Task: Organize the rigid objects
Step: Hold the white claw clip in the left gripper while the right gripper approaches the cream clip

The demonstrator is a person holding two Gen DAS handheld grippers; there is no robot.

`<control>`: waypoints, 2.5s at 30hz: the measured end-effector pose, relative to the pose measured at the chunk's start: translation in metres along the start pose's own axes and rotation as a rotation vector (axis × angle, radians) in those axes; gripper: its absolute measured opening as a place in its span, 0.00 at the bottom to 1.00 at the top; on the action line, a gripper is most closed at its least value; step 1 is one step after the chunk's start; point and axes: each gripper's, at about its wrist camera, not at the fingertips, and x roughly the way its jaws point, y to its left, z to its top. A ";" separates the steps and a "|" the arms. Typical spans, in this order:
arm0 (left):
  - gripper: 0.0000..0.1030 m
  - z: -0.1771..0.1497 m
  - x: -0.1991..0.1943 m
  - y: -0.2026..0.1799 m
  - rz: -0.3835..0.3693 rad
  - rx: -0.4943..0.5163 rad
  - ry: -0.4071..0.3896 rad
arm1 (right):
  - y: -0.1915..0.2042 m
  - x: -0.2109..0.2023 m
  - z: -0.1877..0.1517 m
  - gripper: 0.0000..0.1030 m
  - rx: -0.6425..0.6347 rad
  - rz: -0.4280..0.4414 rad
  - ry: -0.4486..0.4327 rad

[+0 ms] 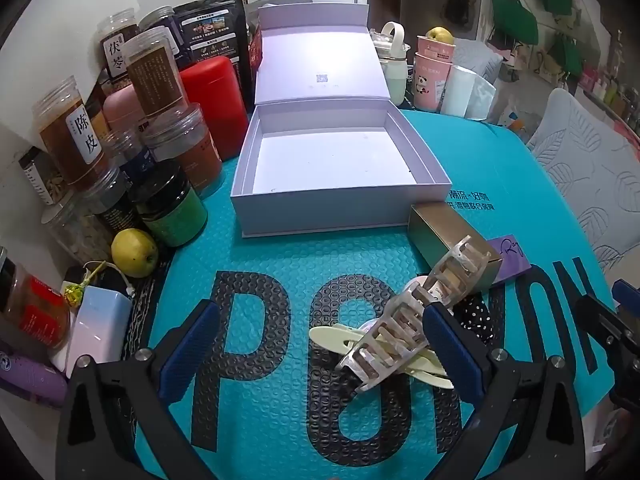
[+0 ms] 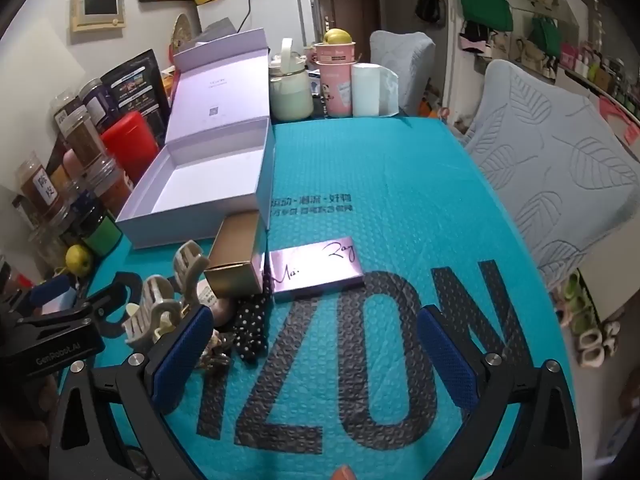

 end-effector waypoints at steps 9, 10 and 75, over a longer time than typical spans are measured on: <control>1.00 -0.002 0.003 -0.004 -0.015 0.008 0.017 | 0.000 0.000 0.002 1.00 0.003 0.007 0.003; 1.00 -0.001 0.004 -0.005 -0.016 0.011 0.018 | -0.001 0.000 0.002 1.00 0.003 0.006 0.003; 1.00 0.002 -0.013 -0.020 -0.052 0.036 -0.004 | -0.015 -0.005 -0.004 1.00 0.053 -0.001 -0.014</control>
